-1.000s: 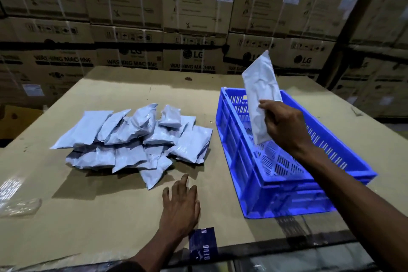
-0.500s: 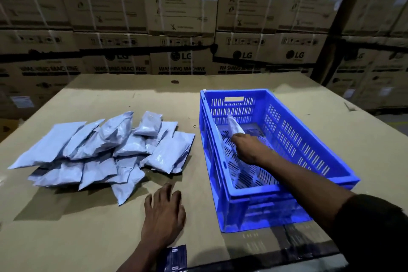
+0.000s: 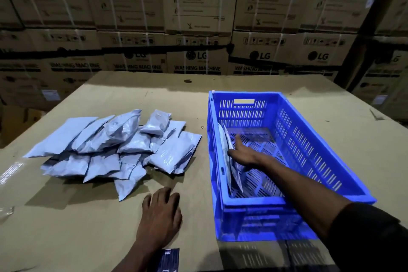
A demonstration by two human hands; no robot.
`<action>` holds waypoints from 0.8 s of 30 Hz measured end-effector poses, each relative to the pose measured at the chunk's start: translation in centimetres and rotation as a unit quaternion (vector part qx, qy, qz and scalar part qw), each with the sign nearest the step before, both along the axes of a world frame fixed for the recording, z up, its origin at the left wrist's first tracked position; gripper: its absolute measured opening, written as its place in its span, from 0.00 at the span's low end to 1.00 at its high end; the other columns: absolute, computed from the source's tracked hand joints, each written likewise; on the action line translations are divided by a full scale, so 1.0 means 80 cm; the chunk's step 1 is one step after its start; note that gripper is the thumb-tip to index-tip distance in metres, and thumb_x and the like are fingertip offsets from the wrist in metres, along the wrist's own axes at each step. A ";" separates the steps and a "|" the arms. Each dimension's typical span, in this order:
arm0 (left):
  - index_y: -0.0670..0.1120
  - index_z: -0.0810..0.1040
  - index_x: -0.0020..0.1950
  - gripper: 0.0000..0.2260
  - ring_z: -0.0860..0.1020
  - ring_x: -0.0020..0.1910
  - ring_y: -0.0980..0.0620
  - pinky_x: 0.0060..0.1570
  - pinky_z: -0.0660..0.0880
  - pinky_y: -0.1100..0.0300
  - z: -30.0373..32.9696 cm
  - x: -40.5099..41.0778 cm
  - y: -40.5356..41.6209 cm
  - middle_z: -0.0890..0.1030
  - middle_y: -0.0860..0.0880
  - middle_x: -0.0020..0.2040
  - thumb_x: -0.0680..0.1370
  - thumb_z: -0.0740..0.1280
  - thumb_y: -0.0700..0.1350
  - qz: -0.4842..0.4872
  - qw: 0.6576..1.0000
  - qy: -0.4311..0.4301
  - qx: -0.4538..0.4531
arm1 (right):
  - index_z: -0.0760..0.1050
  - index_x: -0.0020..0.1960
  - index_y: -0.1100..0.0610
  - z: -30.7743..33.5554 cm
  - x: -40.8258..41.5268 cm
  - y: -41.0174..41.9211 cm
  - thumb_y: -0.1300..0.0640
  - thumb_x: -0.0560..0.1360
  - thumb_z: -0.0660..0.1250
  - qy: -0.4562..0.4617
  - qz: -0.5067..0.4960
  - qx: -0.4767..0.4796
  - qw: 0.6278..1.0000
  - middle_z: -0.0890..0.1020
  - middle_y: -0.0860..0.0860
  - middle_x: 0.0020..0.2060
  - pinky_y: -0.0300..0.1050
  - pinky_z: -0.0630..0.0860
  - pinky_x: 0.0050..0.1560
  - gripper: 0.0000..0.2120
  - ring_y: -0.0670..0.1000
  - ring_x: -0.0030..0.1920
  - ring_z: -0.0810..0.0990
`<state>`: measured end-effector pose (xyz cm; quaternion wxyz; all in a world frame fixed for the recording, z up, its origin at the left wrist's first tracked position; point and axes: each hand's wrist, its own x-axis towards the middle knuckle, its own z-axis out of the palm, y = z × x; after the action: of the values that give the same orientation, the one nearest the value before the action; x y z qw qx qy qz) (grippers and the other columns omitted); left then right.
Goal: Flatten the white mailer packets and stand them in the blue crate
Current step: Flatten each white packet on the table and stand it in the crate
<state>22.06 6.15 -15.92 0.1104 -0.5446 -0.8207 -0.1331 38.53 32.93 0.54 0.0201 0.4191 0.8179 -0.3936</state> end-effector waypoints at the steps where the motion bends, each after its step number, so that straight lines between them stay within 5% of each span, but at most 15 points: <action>1: 0.51 0.77 0.57 0.14 0.75 0.60 0.44 0.60 0.69 0.42 0.000 0.000 0.000 0.76 0.47 0.62 0.75 0.61 0.53 0.001 1.000 -0.002 0.004 | 0.39 0.81 0.53 0.000 0.000 -0.003 0.51 0.83 0.54 -0.009 -0.011 -0.053 0.999 0.67 0.58 0.72 0.54 0.78 0.57 0.34 0.59 0.63 0.74; 3: 0.51 0.77 0.57 0.14 0.76 0.60 0.44 0.60 0.70 0.42 0.003 -0.002 0.000 0.76 0.47 0.62 0.74 0.61 0.53 0.002 1.000 -0.006 0.005 | 0.50 0.79 0.51 -0.004 -0.001 -0.005 0.49 0.82 0.54 -0.023 -0.014 -0.125 0.992 0.71 0.53 0.65 0.58 0.78 0.59 0.27 0.56 0.58 0.77; 5: 0.51 0.77 0.56 0.13 0.76 0.61 0.44 0.60 0.70 0.42 0.005 -0.002 0.001 0.76 0.47 0.62 0.74 0.62 0.53 0.002 1.000 -0.011 0.000 | 0.53 0.78 0.52 -0.006 -0.004 -0.002 0.45 0.82 0.54 -0.035 -0.012 -0.110 0.993 0.69 0.53 0.68 0.55 0.78 0.56 0.27 0.59 0.60 0.77; 8: 0.51 0.77 0.55 0.12 0.75 0.60 0.44 0.59 0.70 0.43 0.005 -0.002 0.001 0.76 0.47 0.62 0.74 0.63 0.52 0.001 1.000 -0.016 -0.006 | 0.60 0.76 0.60 -0.007 -0.009 0.006 0.38 0.82 0.52 -0.047 0.025 0.080 0.995 0.69 0.58 0.73 0.51 0.72 0.58 0.32 0.61 0.68 0.72; 11: 0.50 0.77 0.55 0.12 0.75 0.61 0.44 0.58 0.70 0.44 0.006 -0.004 -0.002 0.76 0.47 0.64 0.74 0.63 0.52 -0.002 1.000 -0.028 0.000 | 0.72 0.59 0.61 0.002 -0.010 0.003 0.41 0.82 0.57 0.034 -0.019 0.244 0.969 0.80 0.62 0.59 0.51 0.72 0.50 0.23 0.62 0.58 0.78; 14: 0.49 0.77 0.56 0.13 0.76 0.61 0.43 0.57 0.70 0.45 0.008 -0.004 -0.002 0.75 0.46 0.64 0.74 0.63 0.50 -0.016 0.999 -0.041 0.029 | 0.77 0.54 0.58 0.032 -0.023 -0.018 0.50 0.78 0.65 0.162 -0.045 0.393 0.904 0.82 0.56 0.49 0.55 0.77 0.49 0.12 0.61 0.51 0.80; 19: 0.46 0.79 0.58 0.14 0.75 0.63 0.39 0.58 0.70 0.44 0.011 -0.021 -0.021 0.76 0.41 0.66 0.75 0.63 0.49 -0.025 0.997 -0.036 0.058 | 0.79 0.48 0.56 0.080 -0.093 -0.094 0.56 0.74 0.68 0.237 0.018 0.495 0.836 0.81 0.55 0.43 0.53 0.77 0.45 0.05 0.59 0.44 0.80; 24: 0.46 0.79 0.59 0.16 0.74 0.66 0.36 0.59 0.71 0.42 0.016 -0.070 -0.068 0.75 0.40 0.67 0.74 0.62 0.49 0.013 0.997 -0.035 0.062 | 0.77 0.56 0.55 0.072 -0.184 -0.158 0.51 0.76 0.62 0.101 0.089 0.371 0.919 0.82 0.56 0.52 0.52 0.73 0.48 0.12 0.61 0.53 0.79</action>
<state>16.50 0.71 -14.67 0.1166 -0.5211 -0.8211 -0.2017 23.80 20.30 6.31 -0.1845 0.2798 0.9370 -0.0988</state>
